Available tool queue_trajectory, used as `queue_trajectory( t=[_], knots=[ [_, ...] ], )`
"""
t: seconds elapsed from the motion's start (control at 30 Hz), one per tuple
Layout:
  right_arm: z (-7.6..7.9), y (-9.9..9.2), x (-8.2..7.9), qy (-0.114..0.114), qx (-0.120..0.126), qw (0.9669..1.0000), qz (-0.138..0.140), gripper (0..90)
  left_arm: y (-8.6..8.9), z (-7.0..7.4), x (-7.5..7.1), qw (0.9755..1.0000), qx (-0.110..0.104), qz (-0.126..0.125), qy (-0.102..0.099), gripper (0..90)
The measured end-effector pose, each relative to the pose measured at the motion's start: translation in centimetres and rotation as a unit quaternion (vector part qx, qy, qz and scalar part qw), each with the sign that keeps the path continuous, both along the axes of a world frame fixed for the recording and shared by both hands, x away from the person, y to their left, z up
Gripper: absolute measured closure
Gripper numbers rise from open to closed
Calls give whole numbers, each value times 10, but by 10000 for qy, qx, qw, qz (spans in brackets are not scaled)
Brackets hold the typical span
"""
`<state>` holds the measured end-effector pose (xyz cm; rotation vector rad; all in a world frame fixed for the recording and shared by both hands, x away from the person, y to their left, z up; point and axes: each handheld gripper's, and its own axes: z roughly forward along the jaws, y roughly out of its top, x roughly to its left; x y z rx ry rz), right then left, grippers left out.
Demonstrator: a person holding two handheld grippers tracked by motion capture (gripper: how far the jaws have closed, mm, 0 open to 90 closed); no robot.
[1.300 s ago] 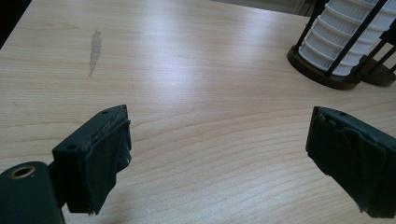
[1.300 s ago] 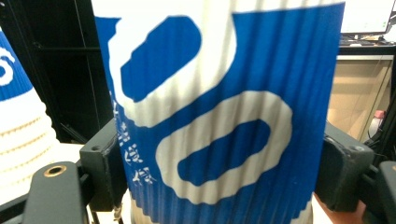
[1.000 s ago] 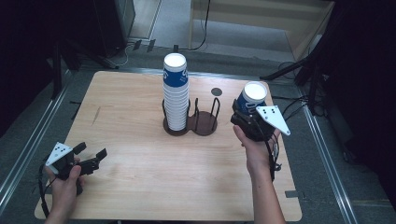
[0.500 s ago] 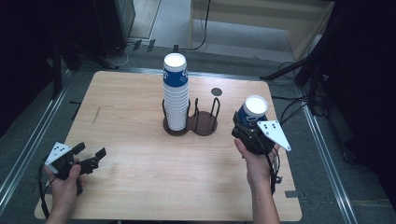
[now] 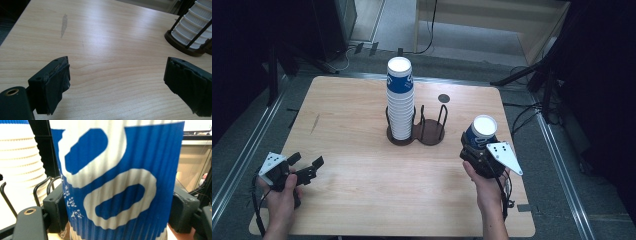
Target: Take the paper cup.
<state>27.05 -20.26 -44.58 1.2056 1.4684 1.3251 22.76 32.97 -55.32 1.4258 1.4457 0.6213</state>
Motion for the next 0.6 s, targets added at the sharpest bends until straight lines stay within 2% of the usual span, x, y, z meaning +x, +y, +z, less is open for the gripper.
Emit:
queue_trajectory(
  t=[0.13,0.3,0.5,0.53,0.6],
  knots=[
    [-7,2,0,69,50,10000,29,197,0,0,-2,10000,-5,14,-51,74],
    [-15,6,-2,176,-63,9998,92,197,2,0,0,9999,-58,112,-60,73],
    [-16,7,-4,162,27,9998,59,198,7,0,4,9996,-225,181,-46,74],
    [-17,8,-4,155,15,9999,50,198,6,0,5,9996,-215,199,-45,74],
    [-18,10,-5,173,45,9998,57,198,4,1,5,9997,-58,208,-70,74]
  ],
)
